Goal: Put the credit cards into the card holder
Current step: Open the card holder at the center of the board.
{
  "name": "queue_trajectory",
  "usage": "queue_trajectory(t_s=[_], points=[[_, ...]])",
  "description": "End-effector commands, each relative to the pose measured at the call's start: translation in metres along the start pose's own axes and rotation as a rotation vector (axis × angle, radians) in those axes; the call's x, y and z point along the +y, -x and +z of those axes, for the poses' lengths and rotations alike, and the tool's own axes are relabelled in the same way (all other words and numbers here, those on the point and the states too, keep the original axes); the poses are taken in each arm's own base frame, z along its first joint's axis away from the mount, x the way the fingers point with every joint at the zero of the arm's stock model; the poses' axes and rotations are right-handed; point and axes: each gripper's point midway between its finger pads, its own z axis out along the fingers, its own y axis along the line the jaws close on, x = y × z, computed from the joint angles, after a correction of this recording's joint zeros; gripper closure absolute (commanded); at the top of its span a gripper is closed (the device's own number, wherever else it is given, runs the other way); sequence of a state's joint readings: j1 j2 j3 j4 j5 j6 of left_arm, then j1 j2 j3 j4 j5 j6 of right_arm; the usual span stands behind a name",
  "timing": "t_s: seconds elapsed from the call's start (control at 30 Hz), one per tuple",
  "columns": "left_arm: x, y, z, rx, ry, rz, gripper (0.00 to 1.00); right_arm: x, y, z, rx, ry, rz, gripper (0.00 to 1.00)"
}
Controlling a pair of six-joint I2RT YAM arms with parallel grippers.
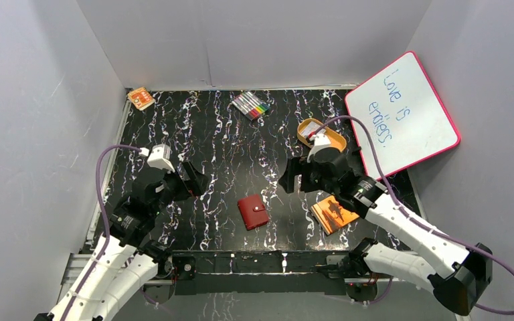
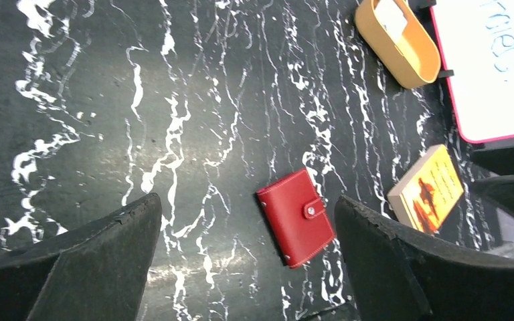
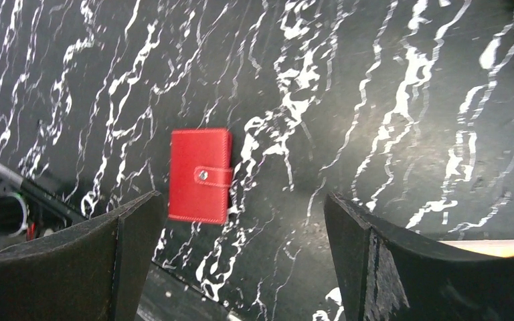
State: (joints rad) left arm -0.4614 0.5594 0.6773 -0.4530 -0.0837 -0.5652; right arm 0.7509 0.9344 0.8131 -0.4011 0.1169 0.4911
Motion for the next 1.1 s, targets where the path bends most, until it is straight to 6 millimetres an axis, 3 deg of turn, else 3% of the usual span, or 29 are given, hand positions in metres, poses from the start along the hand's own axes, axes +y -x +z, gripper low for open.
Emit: queue_trajectory(t_s=[0.0,0.37,0.43,0.57,0.7,0.93,1.07], points=[[-0.019,-0.017,0.000,0.084,-0.098,-0.071,0.03,0.021,-0.012,0.007,0.014,0.014,-0.018,0.03],[-0.028,-0.075,0.014,0.356,-0.094,-0.314,0.08,0.066,-0.072,0.045,0.166,-0.003,-0.074,0.14],[-0.028,-0.081,0.015,0.370,-0.096,-0.349,0.10,0.070,-0.080,0.052,0.192,-0.016,-0.091,0.20],[-0.033,-0.092,0.017,0.394,-0.122,-0.427,0.15,0.070,-0.087,0.064,0.217,-0.053,-0.108,0.40],[-0.040,-0.098,0.022,0.413,-0.142,-0.467,0.23,0.072,-0.086,0.075,0.216,-0.073,-0.132,0.48],[-0.066,-0.098,0.043,0.440,-0.183,-0.485,0.45,0.073,-0.097,0.089,0.265,-0.089,-0.156,0.49],[-0.083,-0.108,0.059,0.484,-0.180,-0.444,0.58,0.071,-0.101,0.090,0.274,-0.094,-0.156,0.50]])
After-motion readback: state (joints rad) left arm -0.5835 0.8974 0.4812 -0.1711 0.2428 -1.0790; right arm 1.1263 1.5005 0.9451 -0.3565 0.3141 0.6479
